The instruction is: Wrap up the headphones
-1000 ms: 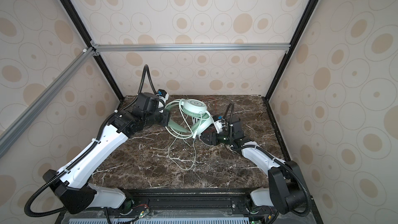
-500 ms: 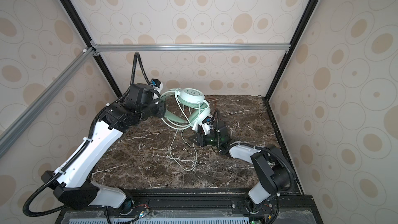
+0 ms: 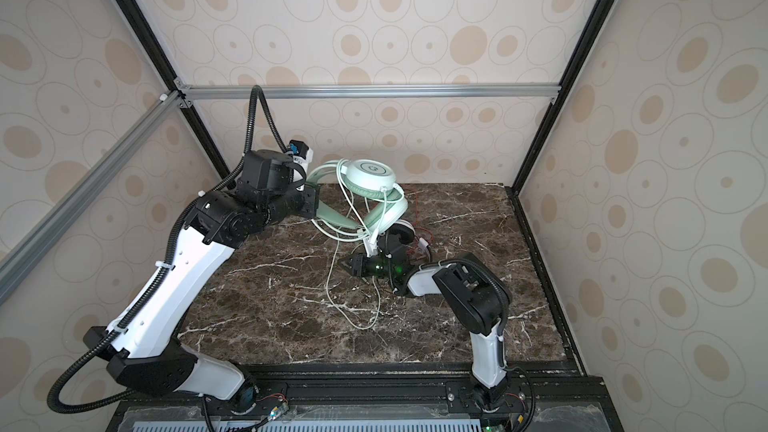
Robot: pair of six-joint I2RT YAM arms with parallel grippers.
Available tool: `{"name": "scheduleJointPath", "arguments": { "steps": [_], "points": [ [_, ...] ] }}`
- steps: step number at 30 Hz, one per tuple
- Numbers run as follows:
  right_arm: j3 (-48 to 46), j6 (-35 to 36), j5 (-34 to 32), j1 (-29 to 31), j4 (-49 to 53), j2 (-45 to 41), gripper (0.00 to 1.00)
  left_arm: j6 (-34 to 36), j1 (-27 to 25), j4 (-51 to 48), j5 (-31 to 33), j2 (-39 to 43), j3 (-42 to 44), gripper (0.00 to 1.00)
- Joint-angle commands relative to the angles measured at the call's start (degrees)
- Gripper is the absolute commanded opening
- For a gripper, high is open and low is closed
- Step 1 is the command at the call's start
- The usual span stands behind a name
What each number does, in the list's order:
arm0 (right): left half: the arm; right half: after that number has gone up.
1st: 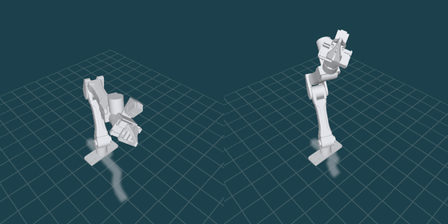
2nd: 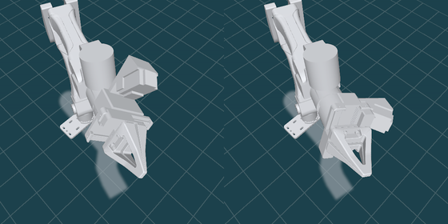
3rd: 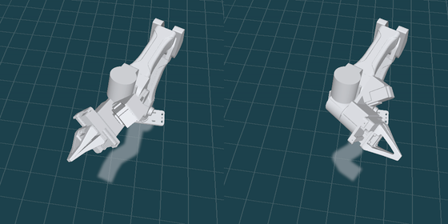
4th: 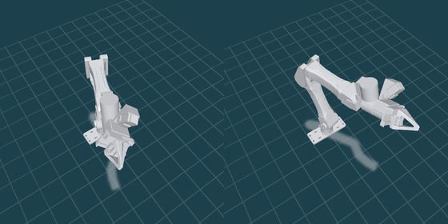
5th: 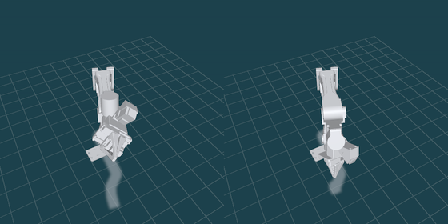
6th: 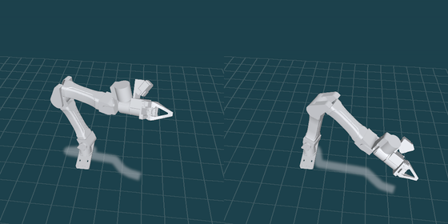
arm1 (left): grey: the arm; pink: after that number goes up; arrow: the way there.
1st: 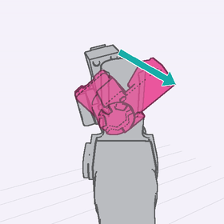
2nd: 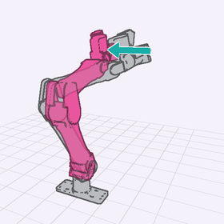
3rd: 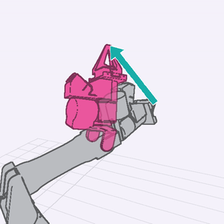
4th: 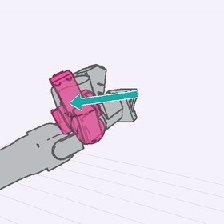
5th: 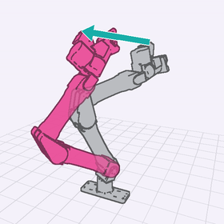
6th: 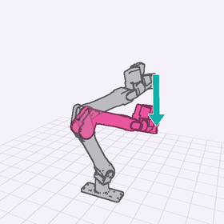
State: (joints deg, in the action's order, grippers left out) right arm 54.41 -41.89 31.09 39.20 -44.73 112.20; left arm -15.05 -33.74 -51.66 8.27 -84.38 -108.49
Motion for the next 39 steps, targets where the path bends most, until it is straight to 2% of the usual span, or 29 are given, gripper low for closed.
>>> {"name": "scheduleJointPath", "arguments": {
  "steps": [1, 6, 13, 15, 20, 23, 27, 30, 34, 39],
  "points": [
    [2.8, -2.2, 0.5, 1.5, -3.7, 2.0, 0.44, -0.4, 0.3, 2.4, -0.8, 0.5, -3.7, 0.0],
    [5.7, -2.5, 0.4, 2.4, -3.6, 4.9, 0.43, -0.1, 0.3, 2.3, -0.7, 0.3, -4.1, 0.0],
    [6.8, -5.2, 0.6, 2.6, -7.1, 8.1, 0.35, -0.3, 0.3, 2.2, -0.8, 0.5, -4.3, 0.0],
    [6.8, -5.4, 1.2, 2.6, -7.8, 8.4, 0.27, -0.3, 0.3, 2.0, -0.6, 0.7, -4.3, 0.0],
    [4.3, -6.5, 2.7, 2.9, -11.5, 7.7, 0.01, -0.4, 0.3, 2.1, 0.6, 0.6, -3.7, 0.0],
    [0.1, -5.2, 2.4, 3.0, -10.0, 5.1, 0.0, -0.5, 0.5, 2.8, 2.4, 0.4, -3.0, 0.0],
    [-8.6, 0.9, -0.5, 3.4, -0.4, -3.7, 0.0, -0.7, 1.5, 3.1, 5.3, -0.8, -3.7, 0.0],
    [-12.9, 8.2, -4.7, 4.0, 14.1, -13.1, 0.0, -0.1, 2.0, 1.9, 7.2, -2.8, -6.8, 0.0],
    [-14.0, 17.9, -13.7, 6.1, 36.3, -26.1, 0.0, 0.1, 2.2, 0.1, 10.8, -5.6, -12.3, 0.0],
    [-15.0, 22.7, -23.2, 7.8, 52.6, -38.3, 0.0, 0.1, 2.7, 0.7, 17.5, -6.6, -14.0, 0.0]
  ]
}}
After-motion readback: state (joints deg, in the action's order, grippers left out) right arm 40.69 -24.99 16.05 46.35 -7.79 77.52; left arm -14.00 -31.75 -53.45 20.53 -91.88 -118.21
